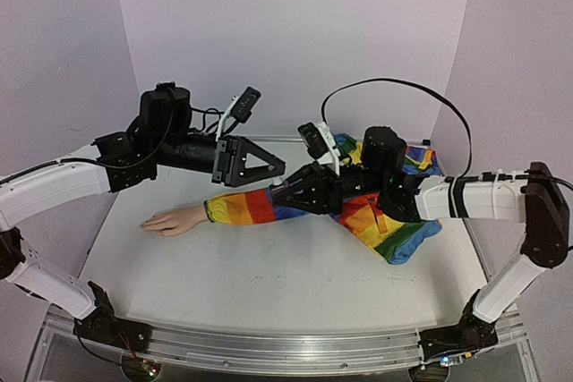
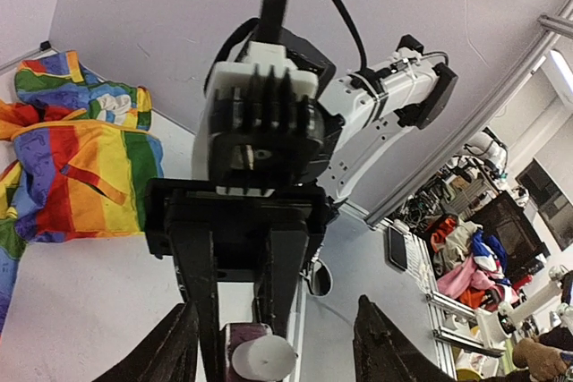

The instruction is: Paint the nails

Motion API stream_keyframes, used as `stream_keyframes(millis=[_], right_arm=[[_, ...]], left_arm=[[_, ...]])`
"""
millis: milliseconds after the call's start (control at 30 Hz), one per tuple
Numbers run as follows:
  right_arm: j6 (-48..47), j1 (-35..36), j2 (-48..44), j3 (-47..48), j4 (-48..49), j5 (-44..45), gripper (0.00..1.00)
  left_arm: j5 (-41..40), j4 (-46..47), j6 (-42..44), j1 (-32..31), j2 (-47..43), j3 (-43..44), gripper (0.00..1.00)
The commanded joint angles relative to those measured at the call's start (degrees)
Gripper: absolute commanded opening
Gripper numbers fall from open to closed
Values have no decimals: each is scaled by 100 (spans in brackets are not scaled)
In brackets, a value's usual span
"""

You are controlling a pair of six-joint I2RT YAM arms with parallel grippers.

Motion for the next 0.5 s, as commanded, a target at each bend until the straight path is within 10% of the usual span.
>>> stream_keyframes(millis=[0, 467], right_arm=[[683, -20, 86, 255, 1114, -484, 0], [307, -54, -22, 88, 758, 934, 0]], left_arm=[[528, 389, 206, -180, 96, 192, 56], [-694, 225, 419, -244, 71, 51, 10]])
